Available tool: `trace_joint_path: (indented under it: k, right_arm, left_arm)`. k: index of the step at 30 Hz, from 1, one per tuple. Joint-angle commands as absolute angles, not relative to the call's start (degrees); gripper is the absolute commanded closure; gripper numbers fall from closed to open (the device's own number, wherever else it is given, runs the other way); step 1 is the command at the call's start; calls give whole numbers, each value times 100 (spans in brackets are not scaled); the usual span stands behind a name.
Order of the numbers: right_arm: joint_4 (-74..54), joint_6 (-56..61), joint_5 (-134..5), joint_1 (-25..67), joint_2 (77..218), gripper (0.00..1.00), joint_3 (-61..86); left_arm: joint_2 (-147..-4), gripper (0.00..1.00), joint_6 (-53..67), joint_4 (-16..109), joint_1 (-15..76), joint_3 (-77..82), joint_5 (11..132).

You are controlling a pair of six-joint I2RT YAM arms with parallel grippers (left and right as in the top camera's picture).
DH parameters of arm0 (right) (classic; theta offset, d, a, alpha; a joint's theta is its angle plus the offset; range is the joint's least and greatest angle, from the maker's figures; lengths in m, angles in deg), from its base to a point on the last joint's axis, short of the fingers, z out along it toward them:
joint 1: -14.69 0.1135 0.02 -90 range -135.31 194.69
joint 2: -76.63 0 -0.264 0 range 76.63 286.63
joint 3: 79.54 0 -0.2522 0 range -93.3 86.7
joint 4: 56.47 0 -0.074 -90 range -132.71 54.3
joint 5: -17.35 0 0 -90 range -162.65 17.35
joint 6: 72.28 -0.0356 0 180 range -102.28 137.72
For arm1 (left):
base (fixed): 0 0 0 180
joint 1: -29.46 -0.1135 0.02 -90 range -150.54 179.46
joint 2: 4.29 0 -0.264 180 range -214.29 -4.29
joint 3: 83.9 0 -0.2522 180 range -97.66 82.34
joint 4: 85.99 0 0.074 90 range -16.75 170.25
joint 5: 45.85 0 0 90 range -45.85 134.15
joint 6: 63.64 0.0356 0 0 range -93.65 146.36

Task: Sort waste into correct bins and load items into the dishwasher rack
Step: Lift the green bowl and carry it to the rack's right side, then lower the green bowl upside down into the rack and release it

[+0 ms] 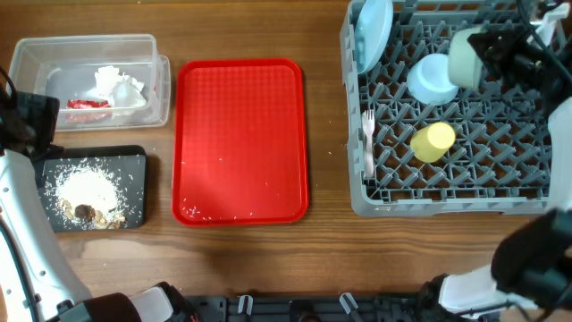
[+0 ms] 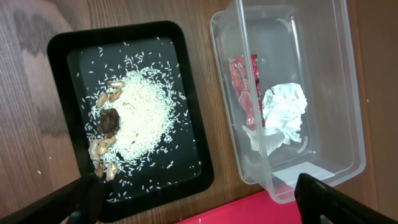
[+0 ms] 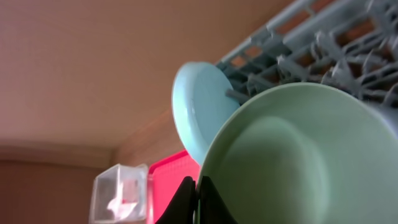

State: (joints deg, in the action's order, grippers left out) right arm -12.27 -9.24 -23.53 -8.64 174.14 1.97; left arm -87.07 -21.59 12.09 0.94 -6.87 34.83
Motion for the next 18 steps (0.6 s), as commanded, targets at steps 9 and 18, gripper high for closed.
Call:
trace_joint_path:
  k: [9,18]
  right_arm:
    - [-650,-1260,-438,-1841,18302,96,282]
    - [933,-211,283,-2023,18304,96,284]
  left_arm:
    - [-8721,0,-2233,1204,68,-687,3450]
    - [-8721,0,-2231,1204,68,-687,3450]
